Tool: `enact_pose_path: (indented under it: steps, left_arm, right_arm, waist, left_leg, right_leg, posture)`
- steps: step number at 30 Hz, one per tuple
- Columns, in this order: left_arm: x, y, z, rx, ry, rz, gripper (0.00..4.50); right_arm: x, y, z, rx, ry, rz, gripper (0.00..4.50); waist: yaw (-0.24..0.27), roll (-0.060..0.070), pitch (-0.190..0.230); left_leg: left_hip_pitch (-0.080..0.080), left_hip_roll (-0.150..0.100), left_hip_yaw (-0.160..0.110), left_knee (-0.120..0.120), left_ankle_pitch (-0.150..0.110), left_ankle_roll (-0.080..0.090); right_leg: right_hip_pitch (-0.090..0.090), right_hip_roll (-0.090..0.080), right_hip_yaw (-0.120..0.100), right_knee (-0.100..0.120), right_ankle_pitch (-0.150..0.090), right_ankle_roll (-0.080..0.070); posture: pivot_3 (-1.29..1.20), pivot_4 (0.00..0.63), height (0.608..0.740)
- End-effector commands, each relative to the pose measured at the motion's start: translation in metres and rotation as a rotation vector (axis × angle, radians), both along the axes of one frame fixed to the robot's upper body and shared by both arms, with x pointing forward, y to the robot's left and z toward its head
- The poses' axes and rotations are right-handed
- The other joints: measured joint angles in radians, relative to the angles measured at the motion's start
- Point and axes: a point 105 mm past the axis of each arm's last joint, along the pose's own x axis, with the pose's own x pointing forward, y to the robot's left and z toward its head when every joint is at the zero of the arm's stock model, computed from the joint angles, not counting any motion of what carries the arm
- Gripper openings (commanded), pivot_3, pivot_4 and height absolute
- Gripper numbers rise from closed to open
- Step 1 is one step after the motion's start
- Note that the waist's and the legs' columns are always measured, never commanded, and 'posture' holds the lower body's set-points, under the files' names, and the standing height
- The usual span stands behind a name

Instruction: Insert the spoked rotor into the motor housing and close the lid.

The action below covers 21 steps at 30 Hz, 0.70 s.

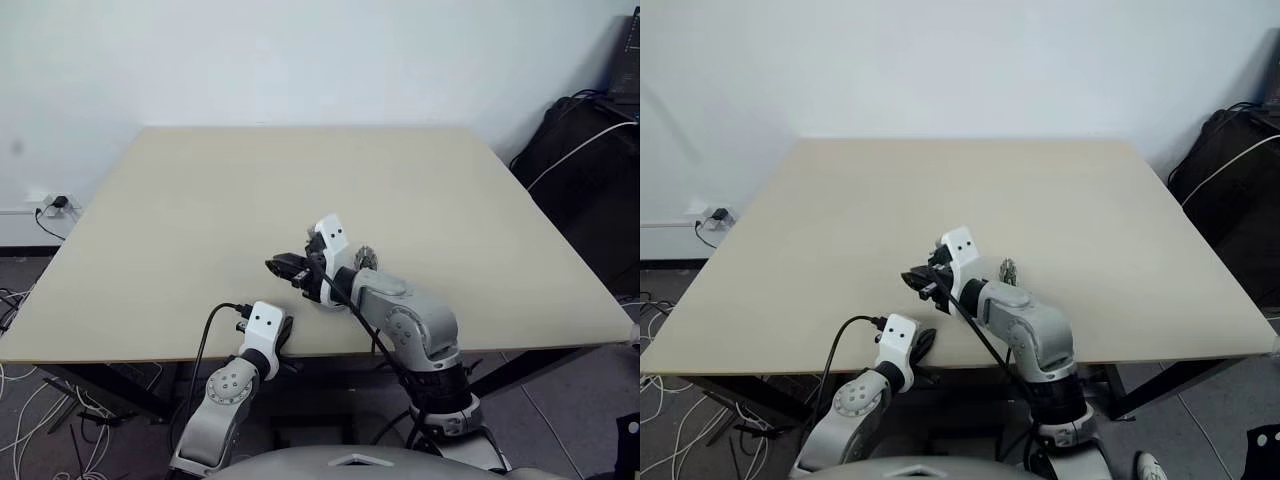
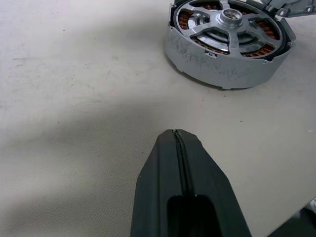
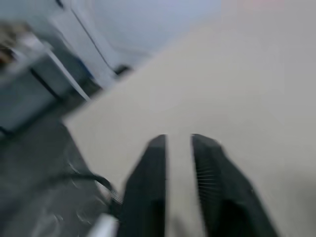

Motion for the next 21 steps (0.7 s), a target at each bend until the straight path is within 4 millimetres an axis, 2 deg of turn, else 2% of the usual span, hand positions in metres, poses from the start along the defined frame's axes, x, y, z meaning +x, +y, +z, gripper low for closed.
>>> enact_pose_path:
  steps: [1, 5, 12, 16, 21]
  left_arm:
    - [0.005, -0.003, 0.011, -0.026, -0.043, 0.001, 0.00]
    - [0.005, -0.002, 0.011, -0.026, -0.048, 0.005, 0.00]
    - [0.006, -0.002, 0.011, -0.024, -0.049, -0.003, 0.00]
    - [0.007, -0.002, 0.012, -0.024, -0.052, -0.008, 0.00]
    - [0.009, -0.001, 0.013, -0.010, -0.063, -0.006, 0.00]
  right_arm:
    - [-0.010, 0.000, 0.041, 0.161, -0.110, 0.048, 0.04]
    - [-0.019, -0.017, 0.078, 0.383, -0.180, 0.034, 0.04]
    - [-0.034, -0.049, 0.108, 0.534, -0.303, -0.020, 0.04]
    - [-0.030, -0.069, 0.113, 0.538, -0.362, -0.146, 0.04]
    - [-0.004, -0.109, 0.105, 0.458, -0.411, -0.476, 0.04]
  waist:
    - [0.000, 0.000, 0.000]
    - [0.004, 0.000, 0.000]
    - [0.001, 0.000, 0.000]
    - [0.001, 0.001, 0.000]
    - [0.002, 0.001, 0.000]
  left_leg:
    - [0.000, 0.000, 0.000, 0.000, 0.000, 0.000]
    - [0.000, 0.000, 0.000, 0.000, 0.000, 0.000]
    - [0.000, 0.000, 0.000, 0.000, 0.000, 0.000]
    - [0.000, 0.000, 0.000, 0.000, 0.000, 0.000]
    - [0.000, 0.000, 0.001, 0.000, 0.000, 0.000]
  right_leg:
    - [0.000, 0.000, 0.000, 0.000, 0.000, 0.000]
    - [0.000, 0.000, 0.000, 0.000, 0.000, 0.000]
    - [0.000, 0.000, 0.000, 0.000, 0.000, 0.000]
    - [0.000, 0.000, 0.000, 0.000, 0.000, 0.000]
    - [0.000, 0.000, 0.000, 0.000, 0.000, 0.000]
  posture:
    - [0.00, 0.000, 0.740]
    - [0.00, 0.000, 0.740]
    - [0.00, 0.000, 0.740]
    - [0.00, 0.000, 0.740]
    - [0.00, 0.000, 0.740]
